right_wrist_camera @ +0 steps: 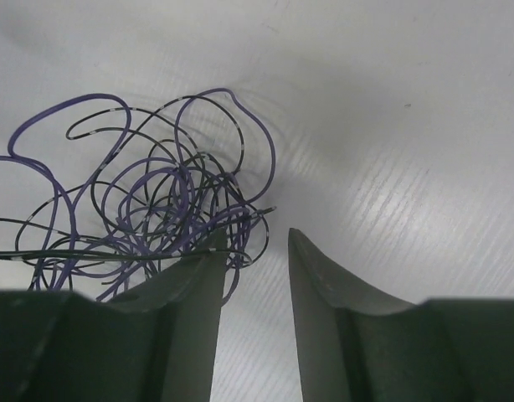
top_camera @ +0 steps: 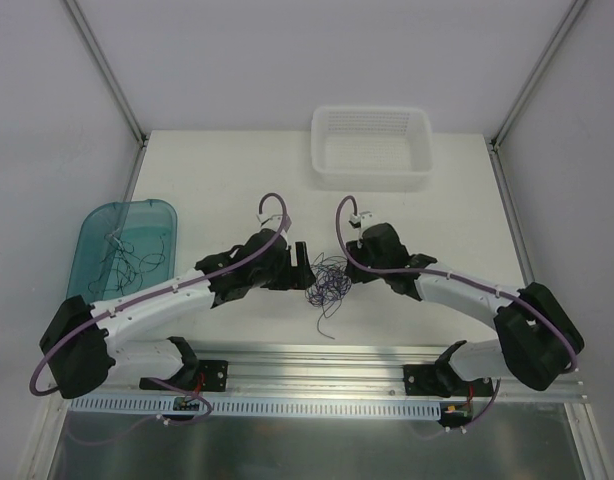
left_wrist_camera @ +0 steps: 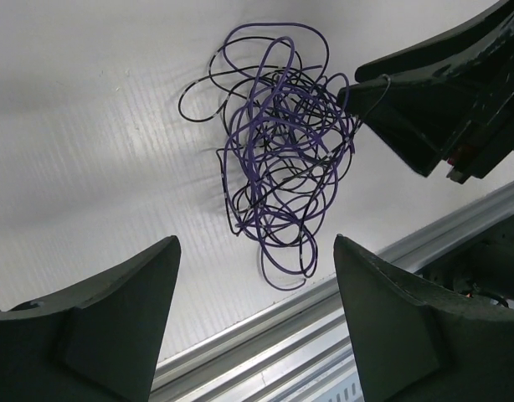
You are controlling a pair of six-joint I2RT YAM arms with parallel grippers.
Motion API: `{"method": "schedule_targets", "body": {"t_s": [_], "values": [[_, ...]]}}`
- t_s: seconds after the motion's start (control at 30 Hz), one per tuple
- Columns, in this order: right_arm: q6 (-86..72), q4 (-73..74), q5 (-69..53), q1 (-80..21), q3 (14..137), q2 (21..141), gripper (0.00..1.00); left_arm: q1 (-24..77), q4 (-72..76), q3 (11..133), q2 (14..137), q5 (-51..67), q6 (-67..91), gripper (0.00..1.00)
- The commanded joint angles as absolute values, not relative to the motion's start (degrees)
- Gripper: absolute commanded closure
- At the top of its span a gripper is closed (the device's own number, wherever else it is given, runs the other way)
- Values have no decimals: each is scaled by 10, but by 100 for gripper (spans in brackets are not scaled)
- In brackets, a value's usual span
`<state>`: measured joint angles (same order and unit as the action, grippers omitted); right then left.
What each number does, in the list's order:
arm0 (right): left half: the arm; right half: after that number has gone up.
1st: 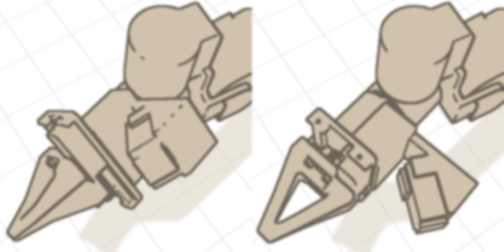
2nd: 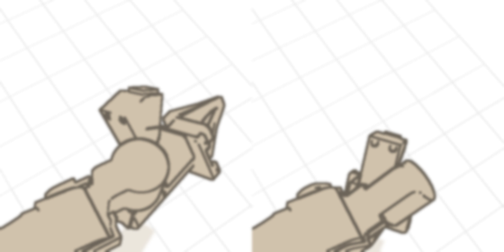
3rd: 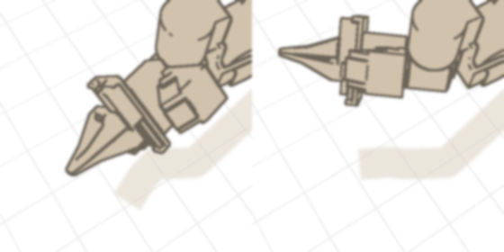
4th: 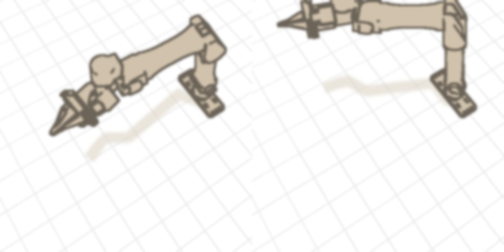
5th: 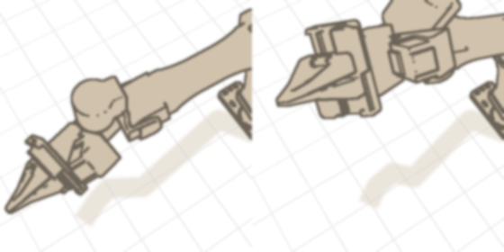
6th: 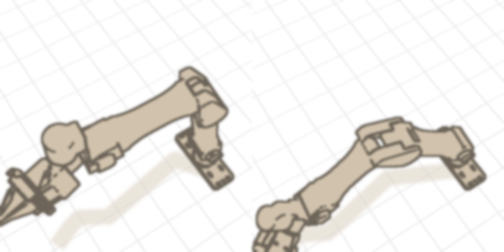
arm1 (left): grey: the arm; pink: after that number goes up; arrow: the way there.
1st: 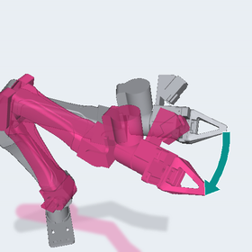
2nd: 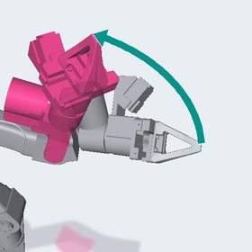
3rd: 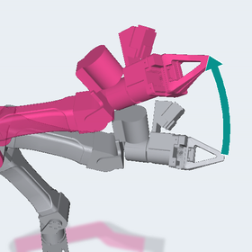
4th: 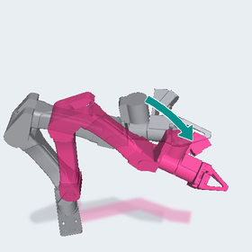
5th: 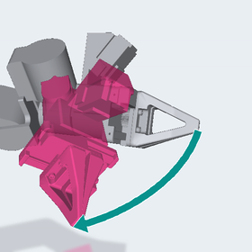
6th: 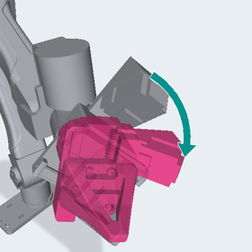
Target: Untangle the cables
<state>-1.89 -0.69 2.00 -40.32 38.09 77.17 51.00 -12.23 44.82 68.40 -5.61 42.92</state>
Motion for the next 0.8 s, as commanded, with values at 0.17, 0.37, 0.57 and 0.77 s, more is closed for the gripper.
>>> {"method": "schedule_targets", "body": {"t_s": [0.17, 0.37, 0.57, 0.77], "values": [[21, 73, 45, -426, 500, 714, 95, 514, -111, 424, 632, -55, 440, 24], [52, 245, 120, -487, 647, 668, 99, 514, -112, 415, 578, -45, 425, 21], [54, 327, 138, -511, 783, 664, 99, 514, -109, 417, 516, -26, 373, 17], [54, 330, 109, -520, 770, 671, 99, 515, -93, 447, 484, 12, 283, 17]]}}
